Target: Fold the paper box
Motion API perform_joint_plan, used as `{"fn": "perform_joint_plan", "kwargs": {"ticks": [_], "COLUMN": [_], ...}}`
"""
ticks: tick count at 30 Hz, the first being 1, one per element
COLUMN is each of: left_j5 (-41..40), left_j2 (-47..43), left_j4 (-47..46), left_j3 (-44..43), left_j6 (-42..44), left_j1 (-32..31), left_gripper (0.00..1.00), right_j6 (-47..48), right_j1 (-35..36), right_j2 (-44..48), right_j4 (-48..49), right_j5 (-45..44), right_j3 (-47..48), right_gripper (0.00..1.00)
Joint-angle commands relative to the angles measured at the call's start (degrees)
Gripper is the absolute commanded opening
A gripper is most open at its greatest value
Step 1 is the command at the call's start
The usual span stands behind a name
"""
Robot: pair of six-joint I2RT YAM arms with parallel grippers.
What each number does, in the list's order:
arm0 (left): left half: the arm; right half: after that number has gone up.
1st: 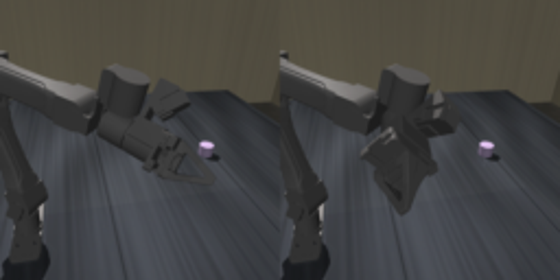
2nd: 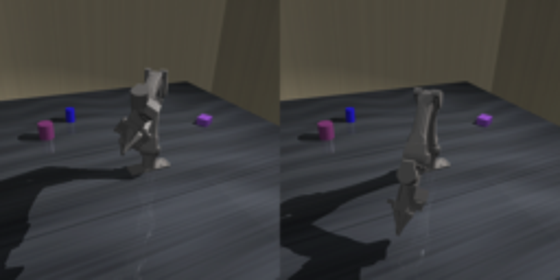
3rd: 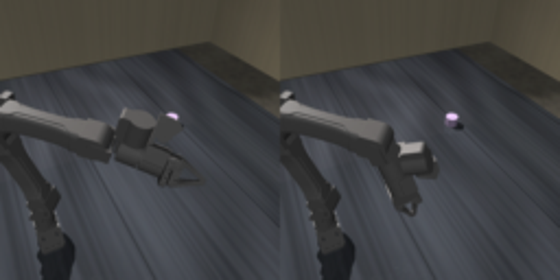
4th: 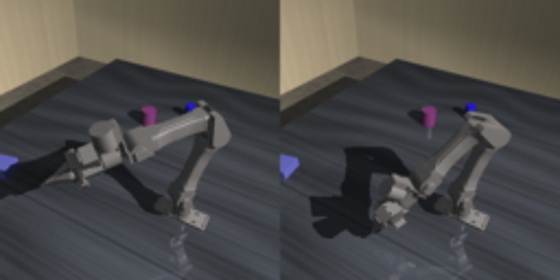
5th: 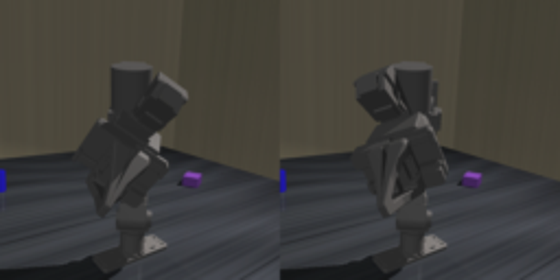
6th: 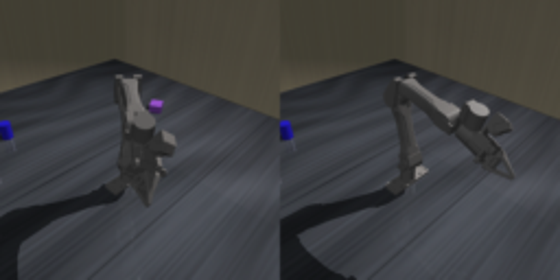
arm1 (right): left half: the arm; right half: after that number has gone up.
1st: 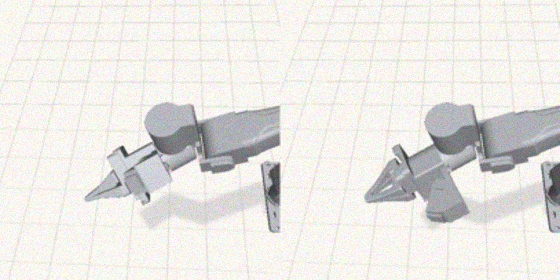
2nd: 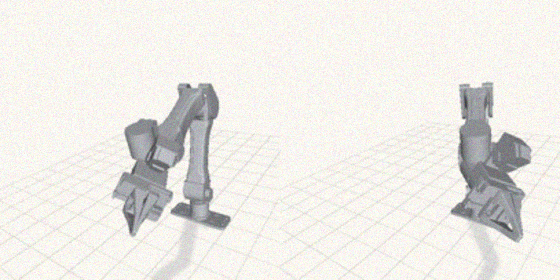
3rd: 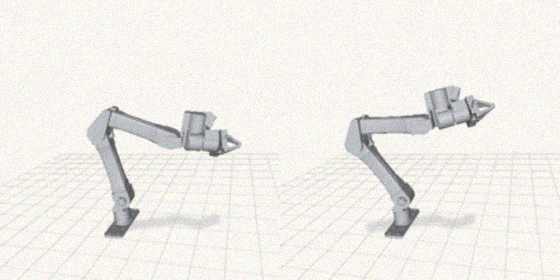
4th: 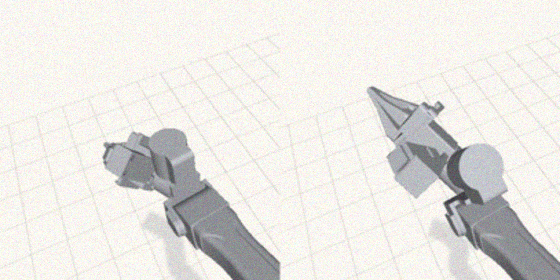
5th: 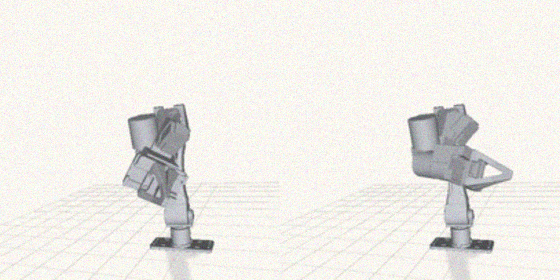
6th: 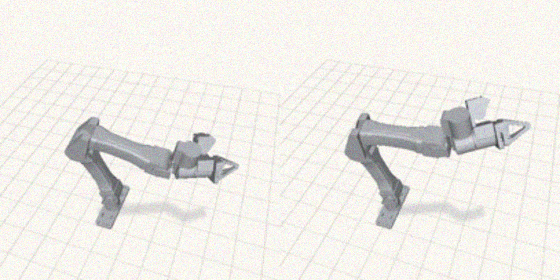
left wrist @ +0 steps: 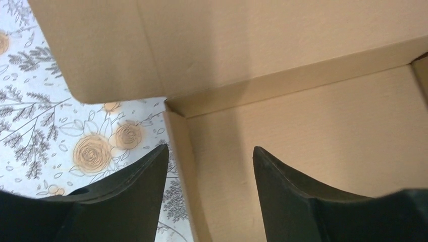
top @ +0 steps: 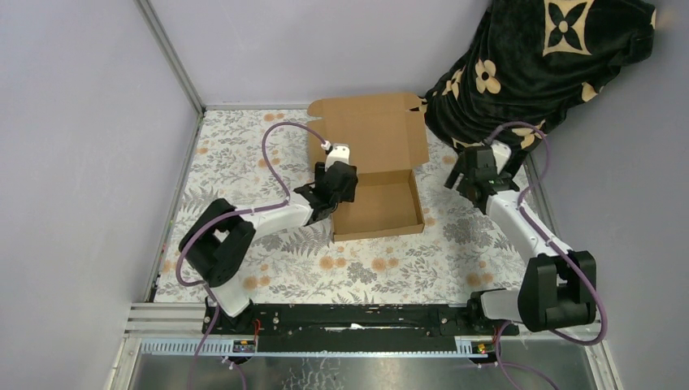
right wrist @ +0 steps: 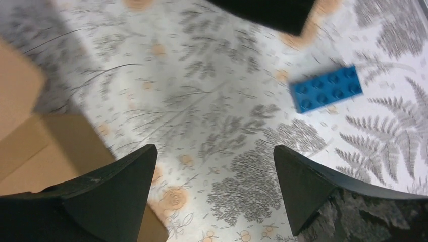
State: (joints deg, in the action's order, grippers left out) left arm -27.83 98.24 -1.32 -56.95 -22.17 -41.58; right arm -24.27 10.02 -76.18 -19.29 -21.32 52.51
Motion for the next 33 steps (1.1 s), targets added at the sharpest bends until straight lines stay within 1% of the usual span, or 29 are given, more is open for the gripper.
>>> {"fn": "perform_joint_plan", "kwargs": {"ticks": [1, 3, 7, 8, 9, 10, 14, 18, 22, 28, 33], "left_j5": [4.24, 4.82, 5.64, 5.98, 6.47, 7.15, 10.67, 12.99, 13.94, 14.94, 15.22], "left_j2": [-2.89, -3.96, -5.91, -6.22, -6.65, -7.04, -8.55, -8.62, -8.56, -8.21, -8.0], "left_j4": [-1.47, -1.52, -1.55, -1.39, -1.18, -1.44, -3.68, -3.81, -4.04, -4.5, -4.54], "left_j3": [-2.26, -1.9, -1.19, -0.93, -0.71, -0.26, 2.78, 3.63, 3.87, 3.95, 3.95], "left_j6": [-1.1, -1.15, -0.13, -0.05, -0.1, -0.21, -0.74, -0.88, -0.6, -0.41, -0.16], "left_j1": [-0.25, -0.2, 0.36, 0.74, 1.27, 1.89, 5.1, 7.17, 8.1, 8.44, 8.46], "left_gripper": [0.76, 0.82, 0.84, 0.89, 0.97, 0.98, 0.98, 0.98, 0.98, 0.98, 0.98], "right_j6": [-11.34, -14.69, -20.49, -21.74, -22.92, -23.83, -27.52, -29.93, -30.16, -31.71, -32.55], "right_j1": [-4.42, -6.16, -9.45, -9.6, -9.62, -10.89, -12.65, -14.74, -15.97, -17.83, -19.14], "right_j2": [1.62, 1.18, -1.64, -2.44, -3.29, -4.12, -7.96, -11.9, -13.31, -17.74, -18.92], "right_j4": [0.49, 0.47, -1.08, -1.53, -2.14, -2.8, -5.93, -10.85, -11.36, -16.88, -16.39], "right_j5": [-0.82, -1.57, -1.49, -1.83, -2.37, -2.93, -4.21, -4.83, -5.4, -8.51, -10.45], "right_j3": [-5.43, -7.07, -6.64, -6.21, -5.55, -4.57, -1.06, 3.1, 4.95, 9.81, 9.89], "right_gripper": [0.94, 0.94, 0.94, 0.94, 0.94, 0.94, 0.95, 0.94, 0.94, 0.94, 0.93]}}
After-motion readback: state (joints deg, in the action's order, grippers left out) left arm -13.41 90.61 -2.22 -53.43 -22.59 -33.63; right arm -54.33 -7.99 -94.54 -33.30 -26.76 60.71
